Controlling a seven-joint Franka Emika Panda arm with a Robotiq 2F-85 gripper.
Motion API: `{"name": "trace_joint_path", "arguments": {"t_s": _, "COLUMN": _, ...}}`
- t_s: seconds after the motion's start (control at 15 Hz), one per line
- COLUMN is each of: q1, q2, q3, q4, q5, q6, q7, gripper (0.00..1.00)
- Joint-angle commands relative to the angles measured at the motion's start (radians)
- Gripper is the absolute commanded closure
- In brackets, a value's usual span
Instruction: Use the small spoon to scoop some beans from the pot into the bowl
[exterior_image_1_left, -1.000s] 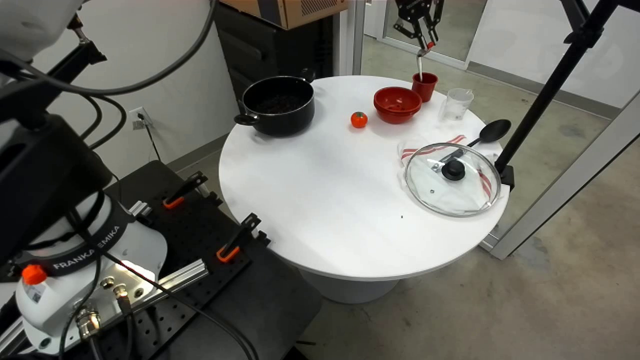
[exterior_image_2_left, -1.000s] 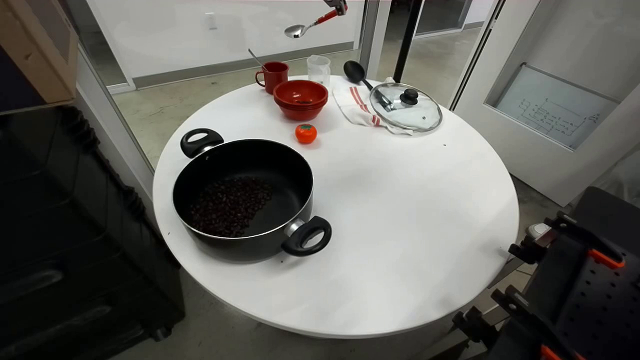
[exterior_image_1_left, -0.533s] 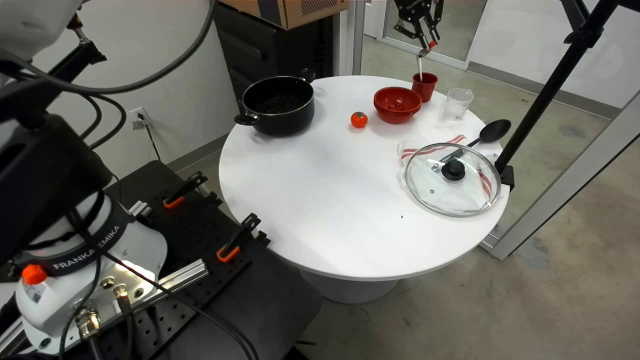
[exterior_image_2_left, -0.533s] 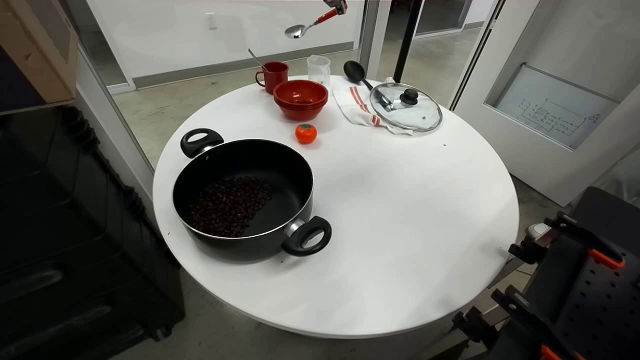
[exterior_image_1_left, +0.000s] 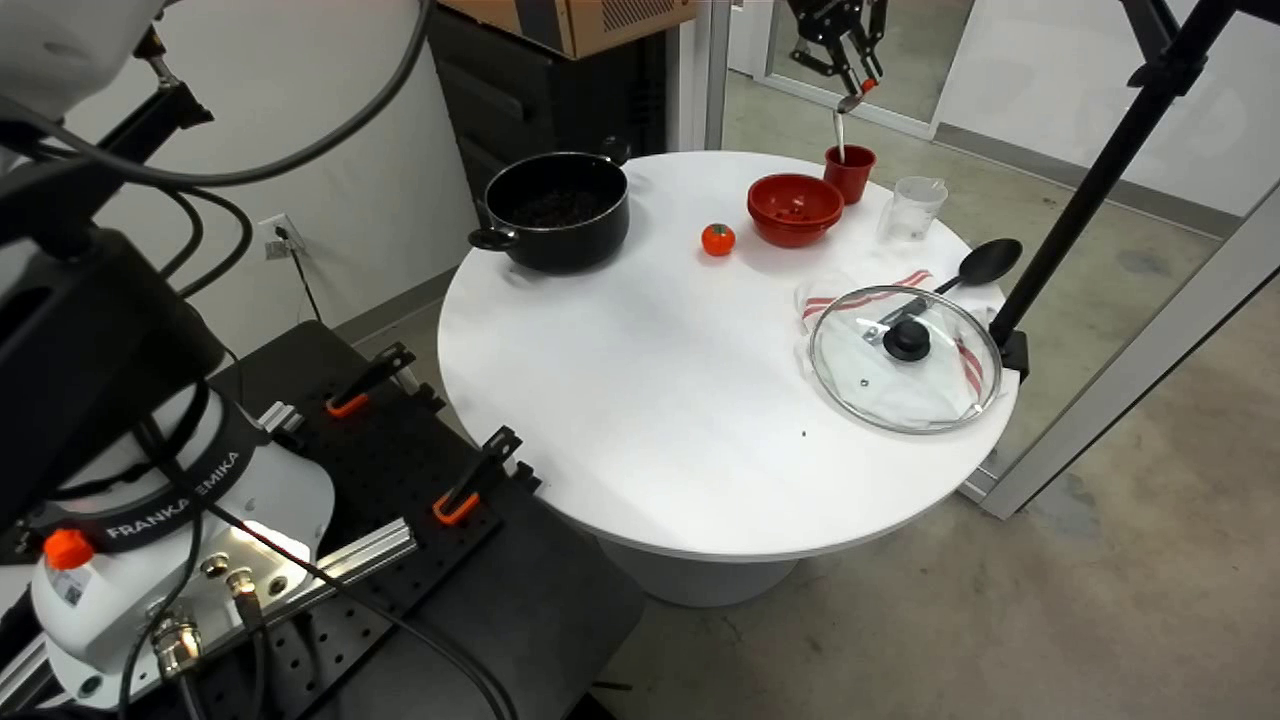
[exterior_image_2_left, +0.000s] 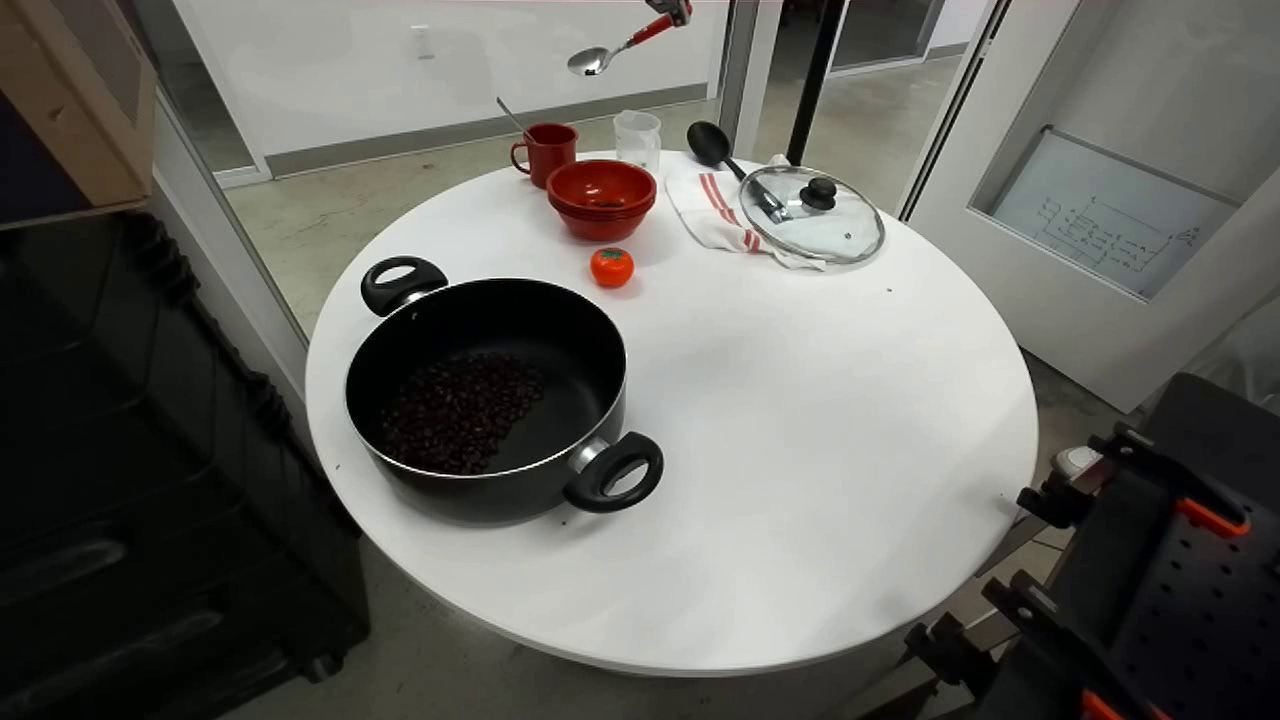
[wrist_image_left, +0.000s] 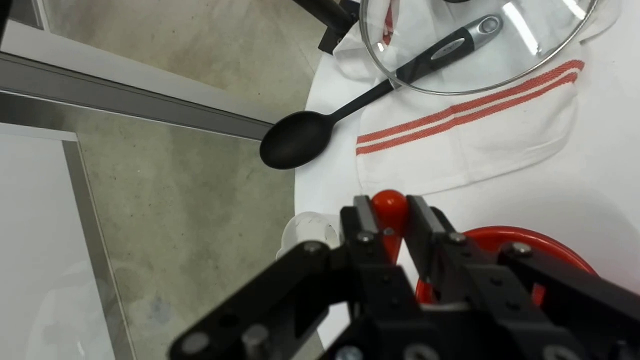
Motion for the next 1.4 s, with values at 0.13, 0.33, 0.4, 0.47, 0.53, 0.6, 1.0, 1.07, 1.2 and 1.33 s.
{"name": "trace_joint_path", "arguments": {"t_s": 0.13, "q1": 0.011, "q2": -0.020, "q3": -0.008, "q4": -0.040, "q5": -0.046, "q6": 0.048, "q7": -0.010, "gripper": 0.95}}
{"name": "trace_joint_path", "arguments": {"t_s": 0.33, "q1": 0.013, "q2": -0.023, "q3": -0.007, "q4": -0.046, "q5": -0.060, "q6": 0.059, "q7": -0.009, "gripper": 0.95}}
{"name": "trace_joint_path", "arguments": {"t_s": 0.4, "q1": 0.013, "q2": -0.024, "q3": -0.006, "q4": -0.047, "q5": -0.063, "q6": 0.063, "q7": -0.008, "gripper": 0.95}}
{"name": "trace_joint_path", "arguments": {"t_s": 0.47, "q1": 0.013, "q2": -0.027, "q3": 0.001, "q4": -0.049, "q5": -0.055, "q6": 0.058, "q7": -0.007, "gripper": 0.95}}
{"name": "trace_joint_path", "arguments": {"t_s": 0.53, "q1": 0.014, "q2": -0.029, "q3": 0.003, "q4": -0.052, "q5": -0.052, "q6": 0.054, "q7": -0.005, "gripper": 0.95}}
{"name": "trace_joint_path", "arguments": {"t_s": 0.6, "q1": 0.015, "q2": -0.031, "q3": 0.004, "q4": -0.054, "q5": -0.049, "q6": 0.048, "q7": -0.003, "gripper": 0.95}}
{"name": "trace_joint_path", "arguments": {"t_s": 1.0, "q1": 0.011, "q2": -0.048, "q3": 0.050, "q4": -0.057, "q5": 0.022, "q6": -0.013, "q7": -0.002, "gripper": 0.95}}
{"name": "trace_joint_path", "arguments": {"t_s": 1.07, "q1": 0.013, "q2": -0.054, "q3": 0.065, "q4": -0.059, "q5": 0.052, "q6": -0.045, "q7": 0.009, "gripper": 0.95}}
{"name": "trace_joint_path", "arguments": {"t_s": 1.2, "q1": 0.017, "q2": -0.062, "q3": 0.093, "q4": -0.057, "q5": 0.126, "q6": -0.116, "q7": 0.029, "gripper": 0.95}}
{"name": "trace_joint_path", "arguments": {"t_s": 1.33, "q1": 0.016, "q2": -0.080, "q3": 0.129, "q4": -0.064, "q5": 0.214, "q6": -0.172, "q7": 0.034, "gripper": 0.95}}
